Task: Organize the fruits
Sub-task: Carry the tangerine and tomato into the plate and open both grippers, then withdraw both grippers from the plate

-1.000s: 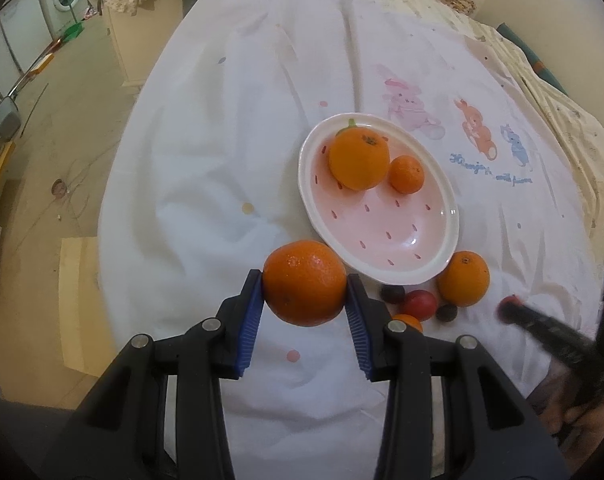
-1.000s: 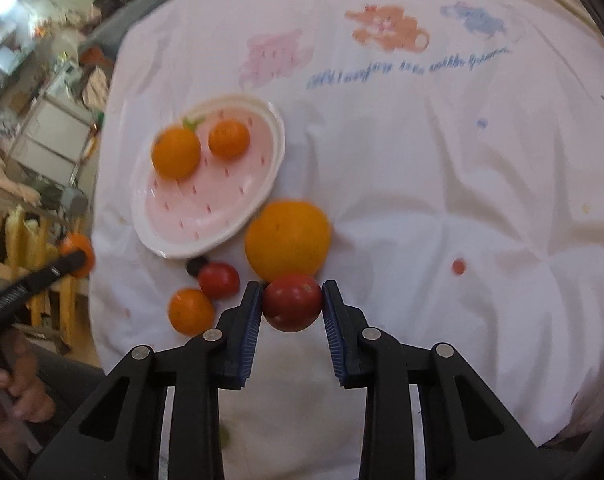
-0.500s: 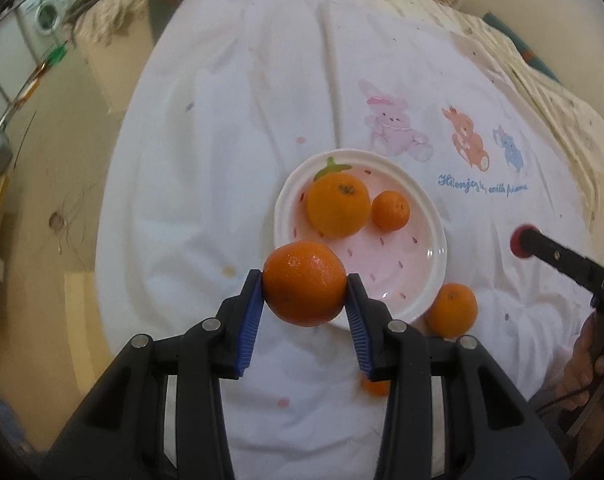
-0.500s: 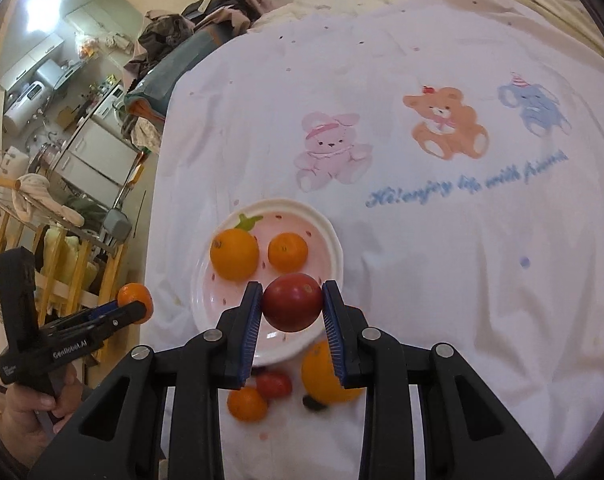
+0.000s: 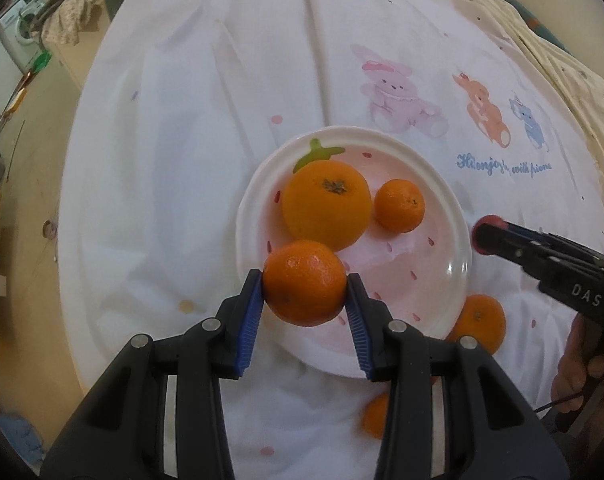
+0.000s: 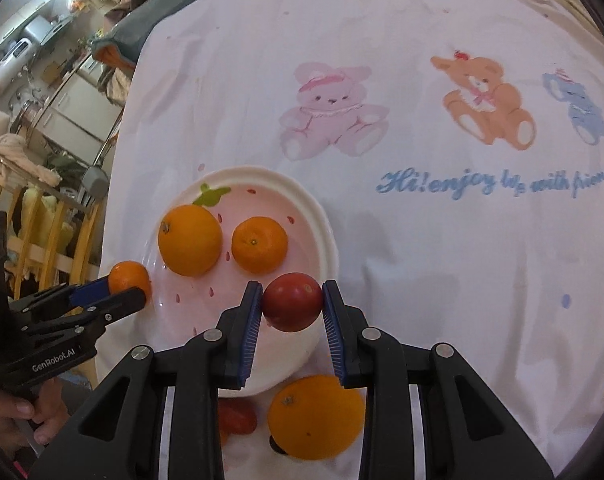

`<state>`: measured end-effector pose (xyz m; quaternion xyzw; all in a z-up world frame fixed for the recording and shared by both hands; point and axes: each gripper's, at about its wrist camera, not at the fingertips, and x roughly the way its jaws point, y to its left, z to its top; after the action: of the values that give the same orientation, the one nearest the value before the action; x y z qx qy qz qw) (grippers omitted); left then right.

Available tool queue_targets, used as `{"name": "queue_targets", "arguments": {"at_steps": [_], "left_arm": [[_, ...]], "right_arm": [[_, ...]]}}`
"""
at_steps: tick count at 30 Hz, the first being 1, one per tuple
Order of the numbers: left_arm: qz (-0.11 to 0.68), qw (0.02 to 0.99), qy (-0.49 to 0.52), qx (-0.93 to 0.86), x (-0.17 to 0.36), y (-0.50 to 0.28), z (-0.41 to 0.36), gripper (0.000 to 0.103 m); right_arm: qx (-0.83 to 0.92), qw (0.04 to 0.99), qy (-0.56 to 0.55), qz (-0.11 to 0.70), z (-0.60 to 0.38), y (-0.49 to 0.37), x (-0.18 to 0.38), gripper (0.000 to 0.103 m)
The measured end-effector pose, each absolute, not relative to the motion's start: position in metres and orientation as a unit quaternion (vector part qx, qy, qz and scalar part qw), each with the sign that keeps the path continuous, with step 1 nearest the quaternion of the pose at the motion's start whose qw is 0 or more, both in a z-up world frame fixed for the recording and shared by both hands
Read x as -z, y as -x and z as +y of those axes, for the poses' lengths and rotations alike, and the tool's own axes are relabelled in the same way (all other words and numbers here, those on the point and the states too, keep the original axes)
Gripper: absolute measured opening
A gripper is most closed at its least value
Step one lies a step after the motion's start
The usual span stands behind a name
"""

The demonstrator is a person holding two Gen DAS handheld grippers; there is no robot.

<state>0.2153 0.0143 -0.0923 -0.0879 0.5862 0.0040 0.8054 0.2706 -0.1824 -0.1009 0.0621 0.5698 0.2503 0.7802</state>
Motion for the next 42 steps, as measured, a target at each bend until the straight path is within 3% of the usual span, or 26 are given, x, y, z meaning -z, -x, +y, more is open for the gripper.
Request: {"name": "queue_targets", "arguments": {"at_steps": [7,26,28,31,33,34,36,37,38,42], "left_arm": [[0.592,0.799,0.102,-0.001,0.1,-0.22,0.017,0.037],[0.61,0.787,0.096,0.003,0.115,-0.222,0.014,0.039],[0.611,0.787,0.085,0.003,0.114,-0.22,0.011,0.039],[0.612,0.787,0.076,0.004,0.115,-0.218,0.008,0.039],[0.615,0.784,0.085,0.009,0.116,-0.217,0.008,0.04],[0.617,0.782,0.089,0.011,0.117,-0.218,0.008,0.041],[0.611,0.786,0.096,0.02,0.114,-0.217,0.008,0.06],[0.602,0.793,0.097,0.019,0.11,-0.216,0.008,0.078],[0.593,0.799,0.095,0.014,0.106,-0.215,0.007,0.087],[0.578,0.81,0.095,0.015,0.098,-0.216,0.008,0.087]], "right_arm": [[-0.252,0.766,-0.05,0.589,-0.169,-0.271,0.123,0.032],[-0.246,0.771,-0.06,0.584,-0.173,-0.274,0.122,0.033],[-0.246,0.771,-0.063,0.584,-0.174,-0.275,0.12,0.037],[-0.242,0.777,-0.072,0.577,-0.177,-0.276,0.116,0.061],[-0.241,0.783,-0.069,0.57,-0.178,-0.276,0.112,0.065],[-0.243,0.784,-0.068,0.568,-0.179,-0.276,0.11,0.065],[-0.243,0.786,-0.07,0.563,-0.18,-0.277,0.106,0.066],[-0.242,0.788,-0.071,0.562,-0.18,-0.278,0.105,0.066],[-0.241,0.789,-0.073,0.561,-0.182,-0.278,0.104,0.066],[-0.235,0.793,-0.083,0.556,-0.189,-0.279,0.098,0.066]]}}
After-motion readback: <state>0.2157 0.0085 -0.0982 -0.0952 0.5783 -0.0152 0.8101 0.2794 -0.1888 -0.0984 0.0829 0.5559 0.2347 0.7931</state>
